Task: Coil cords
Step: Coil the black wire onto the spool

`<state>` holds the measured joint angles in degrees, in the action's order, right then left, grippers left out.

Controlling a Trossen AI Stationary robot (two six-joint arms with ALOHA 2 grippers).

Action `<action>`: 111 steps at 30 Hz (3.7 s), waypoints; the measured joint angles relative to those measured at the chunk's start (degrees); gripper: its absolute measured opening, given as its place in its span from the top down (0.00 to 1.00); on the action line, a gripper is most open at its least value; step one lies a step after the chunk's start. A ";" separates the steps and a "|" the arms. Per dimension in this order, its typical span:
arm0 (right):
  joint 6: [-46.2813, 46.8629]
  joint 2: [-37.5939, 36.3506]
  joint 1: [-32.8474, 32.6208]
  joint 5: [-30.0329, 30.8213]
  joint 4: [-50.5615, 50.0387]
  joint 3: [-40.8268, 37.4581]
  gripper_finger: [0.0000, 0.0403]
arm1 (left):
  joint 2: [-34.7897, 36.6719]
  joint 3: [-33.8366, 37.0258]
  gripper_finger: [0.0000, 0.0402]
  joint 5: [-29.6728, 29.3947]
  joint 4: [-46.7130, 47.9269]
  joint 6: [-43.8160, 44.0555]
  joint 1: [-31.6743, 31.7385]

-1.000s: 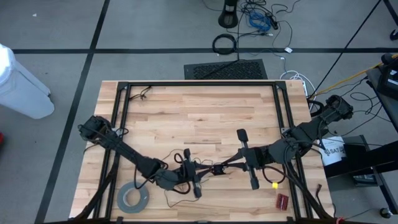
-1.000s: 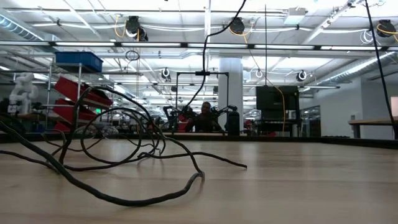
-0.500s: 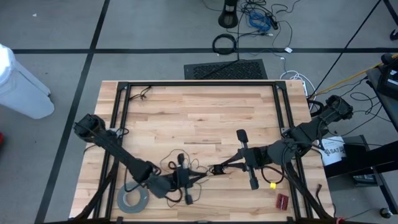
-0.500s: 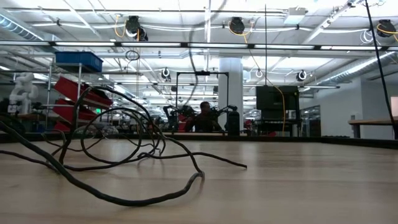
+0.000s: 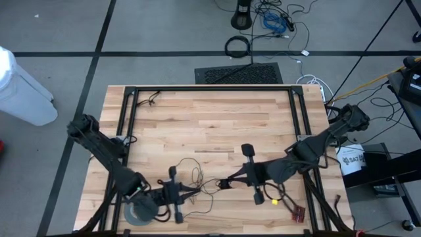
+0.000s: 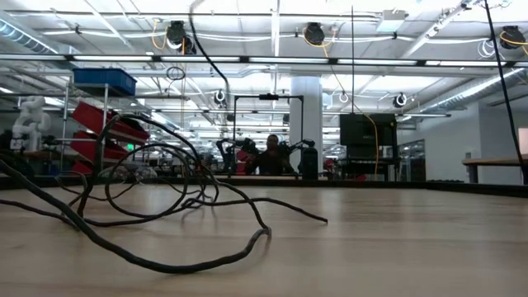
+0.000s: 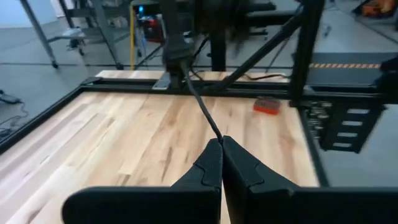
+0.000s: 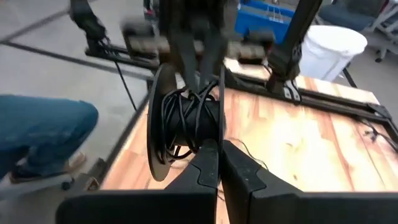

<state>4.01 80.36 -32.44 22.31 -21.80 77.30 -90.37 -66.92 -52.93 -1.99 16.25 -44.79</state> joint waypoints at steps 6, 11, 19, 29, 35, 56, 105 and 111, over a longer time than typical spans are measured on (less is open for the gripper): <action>-0.52 3.71 3.38 0.05 0.99 0.00 1.00 | 2.87 0.00 1.00 -0.13 -0.25 0.04 -1.30; -2.28 6.35 6.00 0.15 1.01 0.00 1.00 | 4.29 0.00 1.00 -0.32 0.11 1.12 -1.49; -5.27 7.95 7.49 5.11 6.06 0.00 1.00 | 5.08 0.00 1.00 -3.32 -1.27 2.30 -0.01; -5.31 8.00 7.63 14.02 7.52 0.00 1.00 | 5.08 0.00 1.00 -2.69 -12.47 -3.45 3.21; -4.73 8.00 7.67 13.85 6.21 0.00 1.00 | 5.06 0.00 1.00 -2.45 -17.25 -7.85 3.16; -3.19 10.23 8.87 14.92 6.11 0.00 1.00 | 1.98 0.00 1.00 9.71 -29.26 -10.67 7.83; -3.24 8.28 8.85 11.79 8.61 -0.11 1.00 | -2.47 0.04 0.67 17.82 -29.05 -4.57 10.19; -4.52 6.56 8.85 7.53 11.88 0.00 1.00 | -1.61 0.04 0.67 18.67 -29.01 -4.55 8.61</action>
<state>-0.51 86.92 -23.59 29.83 -9.92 77.30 -91.99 -66.87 -34.26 -31.00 11.70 -36.18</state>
